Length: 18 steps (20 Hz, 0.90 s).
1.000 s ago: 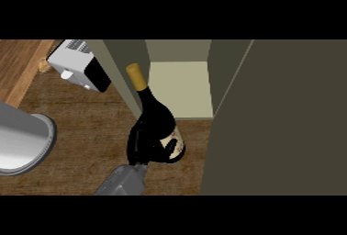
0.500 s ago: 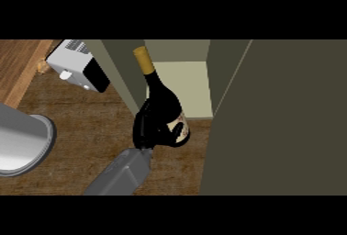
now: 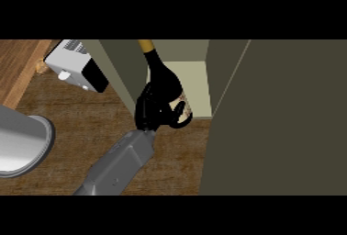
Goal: Pick up the wine, place it into the cabinet and close the cabinet
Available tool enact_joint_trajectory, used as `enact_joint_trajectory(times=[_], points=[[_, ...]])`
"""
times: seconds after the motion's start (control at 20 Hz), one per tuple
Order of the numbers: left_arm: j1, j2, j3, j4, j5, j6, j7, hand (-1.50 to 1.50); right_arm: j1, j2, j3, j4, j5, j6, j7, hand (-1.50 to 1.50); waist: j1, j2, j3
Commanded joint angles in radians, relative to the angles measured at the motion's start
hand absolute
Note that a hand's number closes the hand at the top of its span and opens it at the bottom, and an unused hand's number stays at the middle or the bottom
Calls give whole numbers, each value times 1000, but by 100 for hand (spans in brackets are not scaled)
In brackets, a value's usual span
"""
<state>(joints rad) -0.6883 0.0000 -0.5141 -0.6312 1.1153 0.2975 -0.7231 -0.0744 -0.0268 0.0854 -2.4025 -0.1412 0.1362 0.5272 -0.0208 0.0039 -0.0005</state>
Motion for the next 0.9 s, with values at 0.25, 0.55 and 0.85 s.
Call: enact_joint_trajectory(times=[0.25,0.55,0.85], points=[[-218,0,121,226,17,-46,16,150,19,-27,-42,-18,-59,25,1,-150,-10,4,0],[-271,0,82,243,68,-2,49,150,11,3,-3,-8,-13,7,-23,-150,-21,6,-1],[-379,0,85,337,58,20,136,150,-14,0,15,64,-1,30,-57,-150,-37,12,0]])
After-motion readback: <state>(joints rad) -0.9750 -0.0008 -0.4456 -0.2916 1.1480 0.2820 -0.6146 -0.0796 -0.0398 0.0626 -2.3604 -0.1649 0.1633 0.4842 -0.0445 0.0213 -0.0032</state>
